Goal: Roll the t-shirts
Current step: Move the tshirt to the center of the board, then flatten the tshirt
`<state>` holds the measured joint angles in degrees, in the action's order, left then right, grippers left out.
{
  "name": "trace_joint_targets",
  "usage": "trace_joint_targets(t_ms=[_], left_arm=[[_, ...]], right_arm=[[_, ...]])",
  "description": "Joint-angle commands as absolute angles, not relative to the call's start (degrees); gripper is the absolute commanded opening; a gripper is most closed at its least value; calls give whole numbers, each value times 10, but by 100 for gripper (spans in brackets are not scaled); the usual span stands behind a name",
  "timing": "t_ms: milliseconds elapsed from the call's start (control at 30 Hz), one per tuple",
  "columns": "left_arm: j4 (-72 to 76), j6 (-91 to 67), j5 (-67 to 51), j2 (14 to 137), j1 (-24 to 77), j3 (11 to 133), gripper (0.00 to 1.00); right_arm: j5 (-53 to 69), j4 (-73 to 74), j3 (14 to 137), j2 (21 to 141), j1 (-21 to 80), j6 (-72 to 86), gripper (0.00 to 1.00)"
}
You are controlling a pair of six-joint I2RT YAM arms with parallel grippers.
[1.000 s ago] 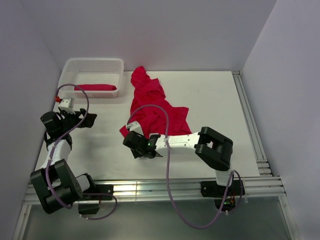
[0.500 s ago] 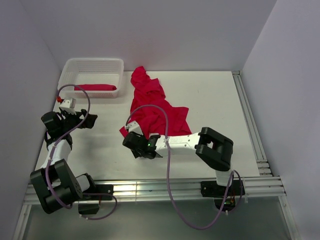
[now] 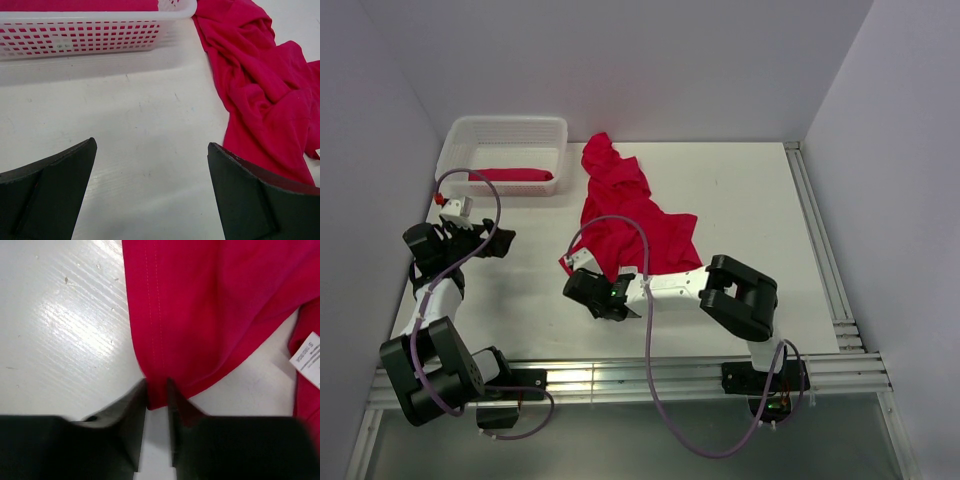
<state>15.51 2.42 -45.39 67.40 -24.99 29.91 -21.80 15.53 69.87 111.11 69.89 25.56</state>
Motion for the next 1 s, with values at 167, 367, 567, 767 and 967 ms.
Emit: trace_joint_targets(t_ms=[167,367,567,767,967], left_arm=[[161,40,-470,674,-243,320,100],[151,58,-461,666,-215,320,99],[120,79,-438,668,-138,358,99],[105,132,-435,675,-35,386,100],[119,192,-439,672,75,371,100]], right_arm=[[-250,127,671,1082,700,262,0],[-259,134,567,913,700,278,0],[-270,202,456,683,701,334,0],[-299,298,425,442,704,386,0],[-394,380,561,413,699,356,0]])
